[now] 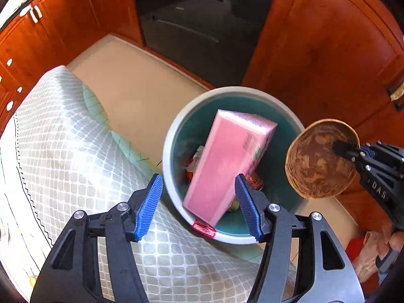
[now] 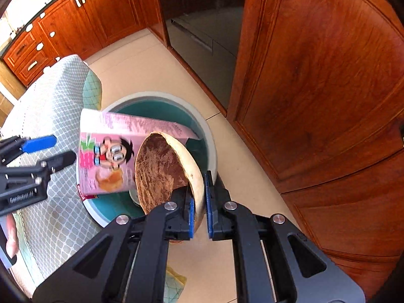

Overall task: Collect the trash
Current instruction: 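Open both tools over the bin to drop the pink box and coconut shell, then move both tools back over the table toward the orange peel and melon rinds, then close the right tool on the orange peel and lift it, then grasp the pale green melon rind with the left tool while the right tool holds the peel, then carry the melon rind and orange peel over the trash bin with both tools, then open both tools over the bin to drop the peel and rind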

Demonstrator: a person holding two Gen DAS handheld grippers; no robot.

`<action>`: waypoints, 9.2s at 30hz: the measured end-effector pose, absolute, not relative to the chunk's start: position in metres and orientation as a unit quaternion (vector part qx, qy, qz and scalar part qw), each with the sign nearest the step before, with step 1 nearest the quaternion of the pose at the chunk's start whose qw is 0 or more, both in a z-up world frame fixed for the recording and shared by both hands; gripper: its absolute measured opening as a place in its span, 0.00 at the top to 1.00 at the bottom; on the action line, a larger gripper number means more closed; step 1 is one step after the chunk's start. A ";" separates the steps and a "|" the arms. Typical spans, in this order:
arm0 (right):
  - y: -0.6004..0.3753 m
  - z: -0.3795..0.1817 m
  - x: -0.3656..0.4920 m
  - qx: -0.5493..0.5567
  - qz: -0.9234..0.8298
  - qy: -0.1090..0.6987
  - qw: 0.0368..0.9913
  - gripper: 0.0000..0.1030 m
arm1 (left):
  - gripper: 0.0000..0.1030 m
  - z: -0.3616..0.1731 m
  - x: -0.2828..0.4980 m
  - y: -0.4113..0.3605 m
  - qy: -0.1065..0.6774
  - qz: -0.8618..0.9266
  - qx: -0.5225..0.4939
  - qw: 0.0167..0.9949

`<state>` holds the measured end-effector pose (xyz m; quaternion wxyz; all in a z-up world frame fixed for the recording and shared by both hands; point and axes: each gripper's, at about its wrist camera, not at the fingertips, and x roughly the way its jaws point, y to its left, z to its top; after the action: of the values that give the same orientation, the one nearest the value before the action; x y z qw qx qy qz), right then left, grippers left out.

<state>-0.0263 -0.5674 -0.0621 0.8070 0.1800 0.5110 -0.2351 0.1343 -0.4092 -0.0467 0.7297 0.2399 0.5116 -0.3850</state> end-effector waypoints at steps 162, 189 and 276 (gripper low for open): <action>-0.212 -0.035 0.145 0.034 -0.005 0.535 0.844 0.73 | 0.58 -0.045 0.197 -0.036 0.518 -0.303 0.088 0.795; -0.247 -0.029 0.108 0.065 -0.014 0.521 0.851 0.73 | 0.86 -0.025 0.148 -0.089 0.479 -0.304 0.154 0.809; -0.483 0.006 -0.004 0.150 -0.213 0.476 0.840 0.18 | 0.37 0.012 0.079 -0.357 0.434 -0.476 0.193 0.740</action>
<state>-0.0042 -0.4831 0.0057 0.8400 0.1505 0.4759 -0.2127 0.0793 -0.3567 0.0118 0.7399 0.1928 0.4341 -0.4763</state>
